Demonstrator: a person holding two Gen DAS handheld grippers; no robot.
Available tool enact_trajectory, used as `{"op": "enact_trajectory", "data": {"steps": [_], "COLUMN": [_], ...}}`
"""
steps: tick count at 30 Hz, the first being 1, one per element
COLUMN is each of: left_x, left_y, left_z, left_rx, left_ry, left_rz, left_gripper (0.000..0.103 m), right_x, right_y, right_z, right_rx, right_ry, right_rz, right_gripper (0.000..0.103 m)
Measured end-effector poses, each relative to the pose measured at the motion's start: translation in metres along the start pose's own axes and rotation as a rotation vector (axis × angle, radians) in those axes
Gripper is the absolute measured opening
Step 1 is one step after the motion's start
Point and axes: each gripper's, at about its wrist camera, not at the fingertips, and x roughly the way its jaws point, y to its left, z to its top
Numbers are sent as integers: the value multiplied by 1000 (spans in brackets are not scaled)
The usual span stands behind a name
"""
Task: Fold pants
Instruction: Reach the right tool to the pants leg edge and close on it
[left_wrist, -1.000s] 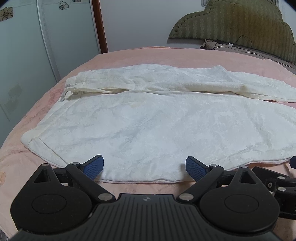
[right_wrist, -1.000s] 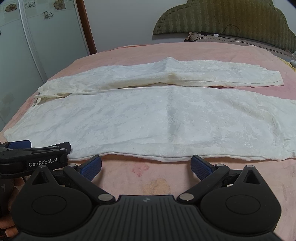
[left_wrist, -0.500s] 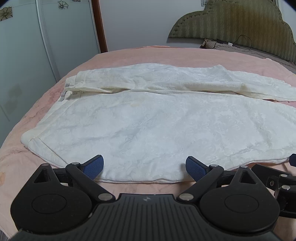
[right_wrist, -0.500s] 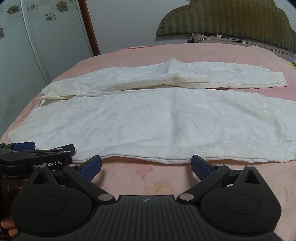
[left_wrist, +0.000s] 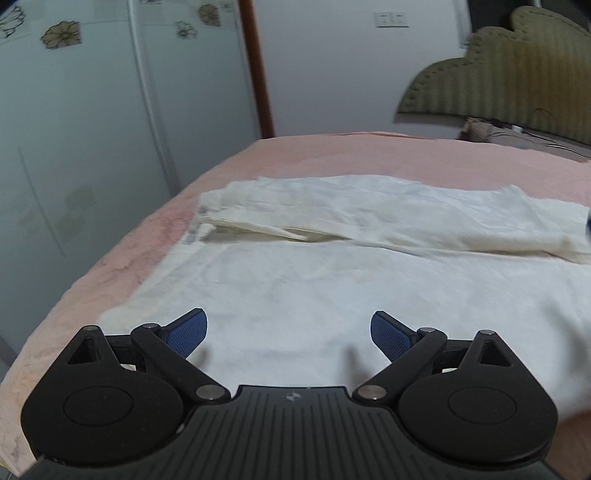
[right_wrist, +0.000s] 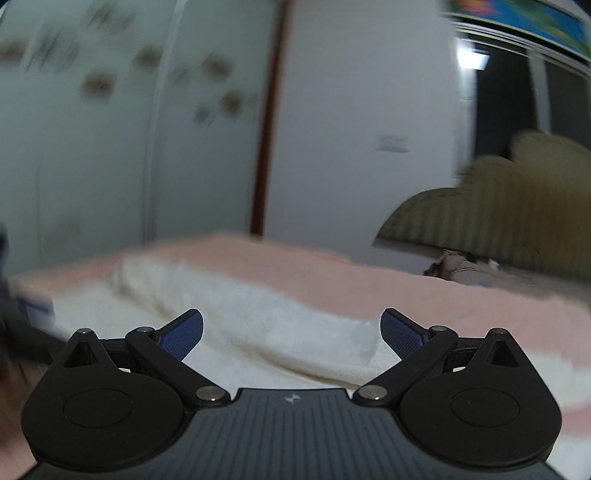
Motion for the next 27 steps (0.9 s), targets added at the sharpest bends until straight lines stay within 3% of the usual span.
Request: {"op": "enact_trajectory", "data": {"steps": [2, 7, 10, 14, 18, 20, 23, 25, 27], "left_x": [13, 41, 53, 50, 52, 54, 56, 58, 58], "left_y": [9, 17, 16, 10, 8, 11, 16, 18, 18], "left_z": [4, -3, -13, -22, -23, -23, -23, -23, -23], "left_rx": [-21, -13, -4, 26, 35, 15, -13, -25, -30], "left_ry": [20, 52, 63, -2, 1, 12, 21, 25, 26], "left_rz": [20, 85, 82, 101, 95, 79, 56, 46, 43], "left_gripper": [97, 97, 99, 102, 103, 103, 103, 103, 103], "right_x": [34, 85, 143, 220, 282, 306, 345, 366, 378], "right_y": [2, -18, -32, -45, -43, -35, -25, -18, -12], "right_z": [3, 33, 50, 57, 59, 61, 64, 62, 57], "right_rx": [-80, -23, 11, 107, 159, 152, 106, 59, 17], "right_ry": [98, 1, 94, 215, 301, 317, 368, 416, 459], "right_rz": [17, 84, 191, 345, 400, 401, 415, 438, 473], "right_gripper": [103, 103, 103, 103, 102, 97, 80, 63, 60]}}
